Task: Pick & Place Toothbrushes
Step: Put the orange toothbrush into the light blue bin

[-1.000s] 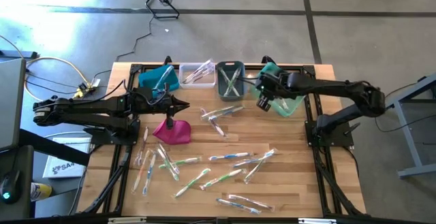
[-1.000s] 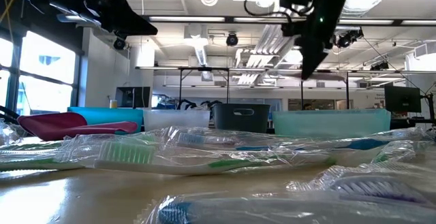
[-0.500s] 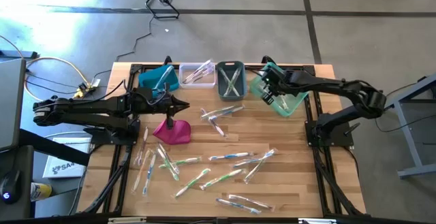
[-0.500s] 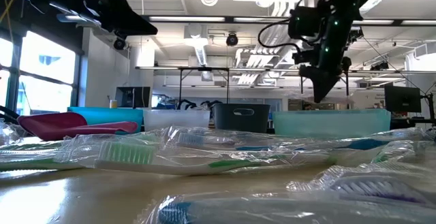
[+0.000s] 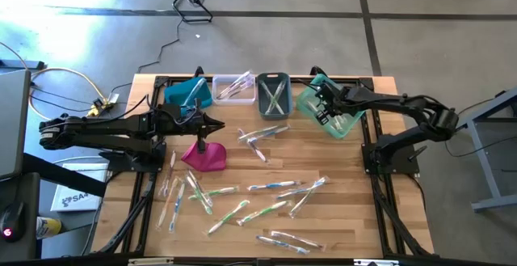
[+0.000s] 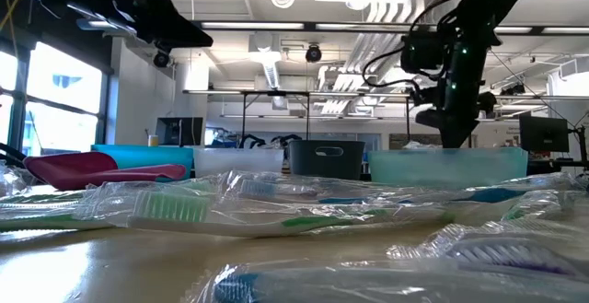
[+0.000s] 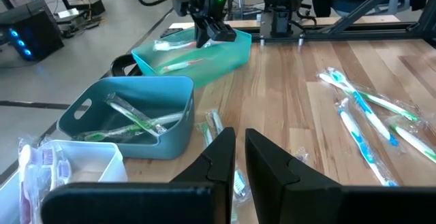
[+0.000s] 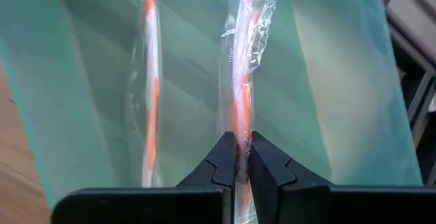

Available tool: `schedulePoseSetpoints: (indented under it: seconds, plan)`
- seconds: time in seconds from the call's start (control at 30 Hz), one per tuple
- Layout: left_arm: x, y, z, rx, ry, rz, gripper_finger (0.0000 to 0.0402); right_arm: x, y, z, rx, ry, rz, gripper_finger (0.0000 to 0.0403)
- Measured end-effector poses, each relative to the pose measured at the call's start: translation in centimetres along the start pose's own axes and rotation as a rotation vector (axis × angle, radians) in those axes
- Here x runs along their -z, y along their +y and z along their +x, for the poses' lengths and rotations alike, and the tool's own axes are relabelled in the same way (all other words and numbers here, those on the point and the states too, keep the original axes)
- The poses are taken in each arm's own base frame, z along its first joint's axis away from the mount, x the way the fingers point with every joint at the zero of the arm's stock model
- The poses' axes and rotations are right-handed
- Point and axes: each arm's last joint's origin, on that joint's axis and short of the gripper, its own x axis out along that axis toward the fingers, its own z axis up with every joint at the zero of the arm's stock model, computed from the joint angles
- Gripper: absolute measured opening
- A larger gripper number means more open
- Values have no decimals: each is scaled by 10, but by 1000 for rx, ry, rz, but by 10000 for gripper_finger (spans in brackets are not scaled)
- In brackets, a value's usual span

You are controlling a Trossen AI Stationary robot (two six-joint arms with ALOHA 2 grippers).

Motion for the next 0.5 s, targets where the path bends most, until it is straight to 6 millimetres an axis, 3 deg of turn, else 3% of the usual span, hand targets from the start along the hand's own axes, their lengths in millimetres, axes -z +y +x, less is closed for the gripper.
schedulePoseSetpoints:
  seconds: [0.5]
  plan:
    - [0,0,0,-1,0,-3,29,4,-5,8,17,25,73,12]
